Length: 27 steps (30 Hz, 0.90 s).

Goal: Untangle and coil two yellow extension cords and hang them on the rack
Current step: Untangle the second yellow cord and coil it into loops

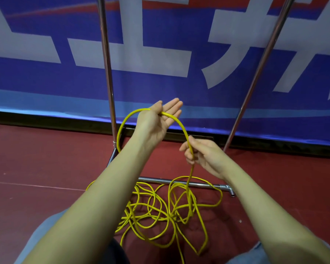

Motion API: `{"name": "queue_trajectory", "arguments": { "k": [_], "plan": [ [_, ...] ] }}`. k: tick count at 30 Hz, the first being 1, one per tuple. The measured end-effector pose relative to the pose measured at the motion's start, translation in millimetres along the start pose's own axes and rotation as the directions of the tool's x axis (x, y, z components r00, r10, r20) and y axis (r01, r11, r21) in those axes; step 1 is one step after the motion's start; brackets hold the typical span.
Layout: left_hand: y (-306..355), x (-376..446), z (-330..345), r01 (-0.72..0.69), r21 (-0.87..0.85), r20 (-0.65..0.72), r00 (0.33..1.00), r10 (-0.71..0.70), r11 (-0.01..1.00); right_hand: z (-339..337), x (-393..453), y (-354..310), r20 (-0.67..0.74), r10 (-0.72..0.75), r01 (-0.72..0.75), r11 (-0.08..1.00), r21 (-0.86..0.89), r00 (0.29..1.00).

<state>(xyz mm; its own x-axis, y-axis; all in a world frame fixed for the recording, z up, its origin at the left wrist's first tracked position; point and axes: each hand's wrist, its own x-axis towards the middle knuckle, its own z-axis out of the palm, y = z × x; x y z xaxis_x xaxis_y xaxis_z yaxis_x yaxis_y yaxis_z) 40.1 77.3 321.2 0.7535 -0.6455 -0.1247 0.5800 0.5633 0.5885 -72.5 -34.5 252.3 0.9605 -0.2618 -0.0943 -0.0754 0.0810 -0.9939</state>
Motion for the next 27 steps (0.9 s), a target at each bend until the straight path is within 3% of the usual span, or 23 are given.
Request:
{"name": "queue_trajectory", "arguments": {
  "k": [8,10,13,15,20,27],
  "plan": [
    [14,4,-8,-0.09,-0.155,-0.064,0.995,0.081,0.984,-10,1,20,-0.007,0.05,-0.05,0.998,-0.038,0.999],
    [3,6,-12,-0.093,-0.078,-0.055,0.995,0.089,0.993,-9,2,16,-0.052,0.045,-0.046,0.998,-0.032,0.998],
    [-24,0,-14,-0.027,0.174,-0.008,1.0,0.029,0.984,-5,1,7,-0.077,0.016,-0.017,1.0,-0.024,0.997],
    [-35,-2,-15,-0.011,0.228,0.003,1.0,0.01,0.974,-1,0,0,-0.089,-0.015,0.013,0.999,-0.032,0.996],
    [-28,-6,-5,0.017,0.151,0.031,0.999,-0.022,0.988,0,-2,1,-0.039,-0.058,0.059,0.998,0.02,0.998],
    [6,-3,6,-0.05,-0.165,0.064,0.996,0.061,0.985,-8,-2,13,0.038,0.033,-0.036,0.996,0.077,0.999]
  ]
}}
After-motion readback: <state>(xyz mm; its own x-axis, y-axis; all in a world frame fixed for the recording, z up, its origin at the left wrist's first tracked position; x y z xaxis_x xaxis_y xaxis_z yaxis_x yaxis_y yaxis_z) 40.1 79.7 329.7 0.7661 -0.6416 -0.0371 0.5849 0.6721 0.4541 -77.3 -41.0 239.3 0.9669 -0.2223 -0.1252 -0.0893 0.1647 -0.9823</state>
